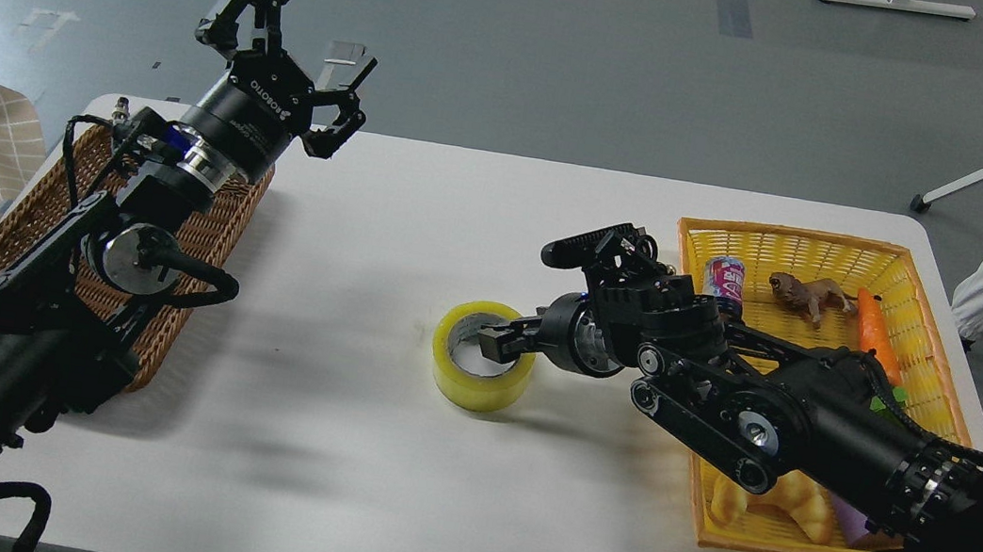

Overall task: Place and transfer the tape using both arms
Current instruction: 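Set the tape roll on the table and open the right gripper, then raise the right gripper back above the tray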

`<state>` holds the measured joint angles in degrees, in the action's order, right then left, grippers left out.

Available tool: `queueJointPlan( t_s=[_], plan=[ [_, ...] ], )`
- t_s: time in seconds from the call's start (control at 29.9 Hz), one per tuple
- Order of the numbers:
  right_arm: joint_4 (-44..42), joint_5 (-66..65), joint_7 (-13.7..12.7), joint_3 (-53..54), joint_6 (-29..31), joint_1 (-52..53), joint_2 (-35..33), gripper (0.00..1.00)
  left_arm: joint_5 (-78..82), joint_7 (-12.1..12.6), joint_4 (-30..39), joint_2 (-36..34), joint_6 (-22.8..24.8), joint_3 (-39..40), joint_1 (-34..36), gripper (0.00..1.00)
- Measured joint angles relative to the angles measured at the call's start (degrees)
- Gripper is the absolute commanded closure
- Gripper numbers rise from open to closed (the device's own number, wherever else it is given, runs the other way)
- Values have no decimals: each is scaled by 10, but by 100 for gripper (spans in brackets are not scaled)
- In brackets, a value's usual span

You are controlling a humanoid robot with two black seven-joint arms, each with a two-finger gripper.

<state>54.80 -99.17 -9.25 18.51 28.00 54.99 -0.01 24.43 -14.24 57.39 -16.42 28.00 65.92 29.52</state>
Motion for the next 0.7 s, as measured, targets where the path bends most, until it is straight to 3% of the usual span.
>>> queueJointPlan(
  t_s=[0.17,0.43,0.7],
  plan=[
    [76,22,-1,36,0,1,-12,0,0,0,0,-1,0,0,0,2],
    [220,44,-1,114,0,-5,-148,0,0,0,0,-3,0,0,0,2],
    [279,244,-1,232,0,-20,-243,0,0,0,0,0,0,0,1,2]
  ],
)
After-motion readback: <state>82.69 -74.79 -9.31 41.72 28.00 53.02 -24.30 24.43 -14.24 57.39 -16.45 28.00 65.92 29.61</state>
